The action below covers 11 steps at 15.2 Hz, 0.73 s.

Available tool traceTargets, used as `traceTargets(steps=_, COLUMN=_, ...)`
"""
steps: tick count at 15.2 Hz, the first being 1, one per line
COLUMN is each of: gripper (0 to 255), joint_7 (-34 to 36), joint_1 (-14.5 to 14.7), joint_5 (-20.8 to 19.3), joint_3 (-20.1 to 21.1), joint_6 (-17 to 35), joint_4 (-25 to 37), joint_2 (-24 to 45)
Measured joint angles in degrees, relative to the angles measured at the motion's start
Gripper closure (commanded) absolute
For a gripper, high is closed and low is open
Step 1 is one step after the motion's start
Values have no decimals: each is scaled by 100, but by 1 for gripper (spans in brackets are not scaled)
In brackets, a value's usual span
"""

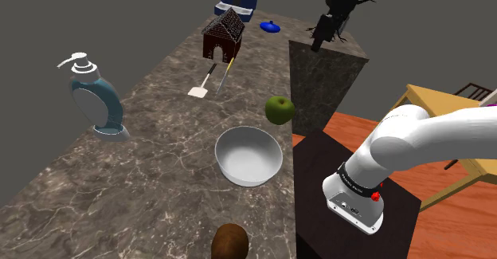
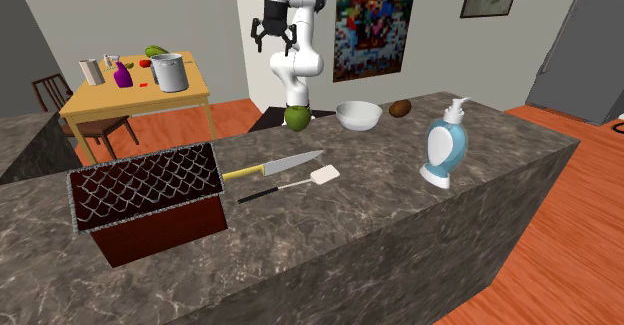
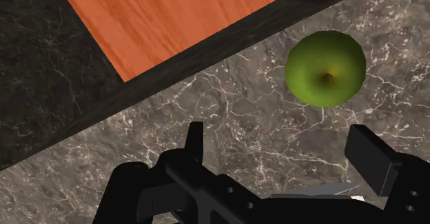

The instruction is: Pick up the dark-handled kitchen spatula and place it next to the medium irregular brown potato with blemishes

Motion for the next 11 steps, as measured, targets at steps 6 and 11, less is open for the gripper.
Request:
traceTargets(steps=6, gripper=0, joint_7=964, joint_1=-96, joint_5=304, joint_3=459, joint_6=493, joint_4=-87, joint_2=462)
traceTargets(steps=11, gripper=0, joint_7=2141, joint_1=-281, joint_5=535, joint_3=984, joint_6=1112, joint_4=144, joint_2=1349)
